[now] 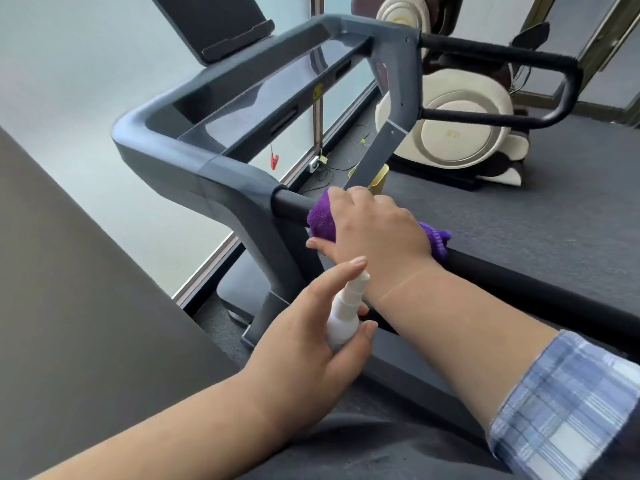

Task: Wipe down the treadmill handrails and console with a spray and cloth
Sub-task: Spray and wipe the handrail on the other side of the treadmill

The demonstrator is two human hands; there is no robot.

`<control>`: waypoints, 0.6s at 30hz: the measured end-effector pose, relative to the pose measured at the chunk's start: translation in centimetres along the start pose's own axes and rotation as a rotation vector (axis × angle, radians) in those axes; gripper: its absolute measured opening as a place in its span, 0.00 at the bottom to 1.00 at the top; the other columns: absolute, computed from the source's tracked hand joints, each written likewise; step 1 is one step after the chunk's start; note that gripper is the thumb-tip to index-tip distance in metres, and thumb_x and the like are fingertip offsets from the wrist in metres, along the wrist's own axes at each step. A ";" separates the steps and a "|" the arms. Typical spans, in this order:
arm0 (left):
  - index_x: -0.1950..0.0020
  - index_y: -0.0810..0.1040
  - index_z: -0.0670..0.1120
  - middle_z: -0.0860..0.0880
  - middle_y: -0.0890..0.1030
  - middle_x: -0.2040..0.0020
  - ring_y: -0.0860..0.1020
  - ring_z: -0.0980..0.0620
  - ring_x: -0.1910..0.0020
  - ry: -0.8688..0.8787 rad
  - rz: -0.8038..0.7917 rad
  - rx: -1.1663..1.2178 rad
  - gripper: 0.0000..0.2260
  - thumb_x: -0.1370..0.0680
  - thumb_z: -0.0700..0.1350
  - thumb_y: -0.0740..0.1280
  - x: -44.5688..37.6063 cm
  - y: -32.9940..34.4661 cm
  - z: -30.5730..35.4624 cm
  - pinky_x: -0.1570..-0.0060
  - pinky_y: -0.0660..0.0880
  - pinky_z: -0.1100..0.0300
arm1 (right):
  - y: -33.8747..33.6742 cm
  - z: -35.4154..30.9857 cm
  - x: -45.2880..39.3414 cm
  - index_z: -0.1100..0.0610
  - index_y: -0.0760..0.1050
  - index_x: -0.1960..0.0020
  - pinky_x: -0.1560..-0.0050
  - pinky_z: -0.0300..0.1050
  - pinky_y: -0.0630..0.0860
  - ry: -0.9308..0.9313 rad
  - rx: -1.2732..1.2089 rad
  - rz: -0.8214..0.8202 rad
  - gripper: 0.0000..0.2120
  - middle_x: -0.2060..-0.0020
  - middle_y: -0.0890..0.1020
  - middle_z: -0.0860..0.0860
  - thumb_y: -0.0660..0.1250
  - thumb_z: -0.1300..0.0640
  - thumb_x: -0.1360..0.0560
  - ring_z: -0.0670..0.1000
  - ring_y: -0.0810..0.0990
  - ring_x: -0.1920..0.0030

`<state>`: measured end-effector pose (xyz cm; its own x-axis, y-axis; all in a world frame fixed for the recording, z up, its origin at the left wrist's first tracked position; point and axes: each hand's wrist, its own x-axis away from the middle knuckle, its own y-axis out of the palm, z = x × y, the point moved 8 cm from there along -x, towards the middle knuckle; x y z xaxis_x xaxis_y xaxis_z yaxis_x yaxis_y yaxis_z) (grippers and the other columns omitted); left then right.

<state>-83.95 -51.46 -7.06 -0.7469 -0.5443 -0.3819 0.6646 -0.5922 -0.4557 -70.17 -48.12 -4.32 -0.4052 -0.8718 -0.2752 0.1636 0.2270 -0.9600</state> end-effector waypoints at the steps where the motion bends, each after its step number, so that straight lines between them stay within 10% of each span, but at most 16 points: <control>1: 0.29 0.61 0.72 0.63 0.78 0.48 0.79 0.60 0.52 0.000 0.005 -0.002 0.29 0.24 0.51 0.68 0.0 -0.8 -0.7 0.52 0.70 0.74 | 0.1 -1.3 -1.0 0.54 0.66 0.36 0.54 0.54 0.74 -0.005 -0.006 0.004 0.33 0.43 0.76 0.53 0.63 0.29 0.28 0.59 0.78 0.46; 12: 0.27 0.60 0.69 0.65 0.76 0.45 0.79 0.57 0.47 0.055 -0.063 0.097 0.30 0.23 0.49 0.68 -1.7 -2.8 -3.9 0.46 0.72 0.68 | 0.7 -2.7 -3.2 0.49 0.60 0.25 0.46 0.52 0.74 -0.025 -0.077 -0.104 0.44 0.39 0.76 0.52 0.68 0.28 0.32 0.58 0.77 0.42; 18: 0.27 0.61 0.68 0.63 0.77 0.48 0.80 0.57 0.50 0.118 -0.072 0.140 0.30 0.23 0.48 0.68 -2.1 -4.1 -4.2 0.49 0.72 0.69 | -0.1 0.4 0.1 0.47 0.56 0.25 0.48 0.56 0.76 0.082 -0.016 -0.187 0.47 0.39 0.75 0.53 0.52 0.27 0.40 0.59 0.76 0.46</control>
<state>-85.24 -45.42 -7.76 -0.7848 -0.4291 -0.4473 0.5995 -0.7086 -0.3722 -69.84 -48.37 -4.23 -0.4989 -0.8615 -0.0945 0.0647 0.0716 -0.9953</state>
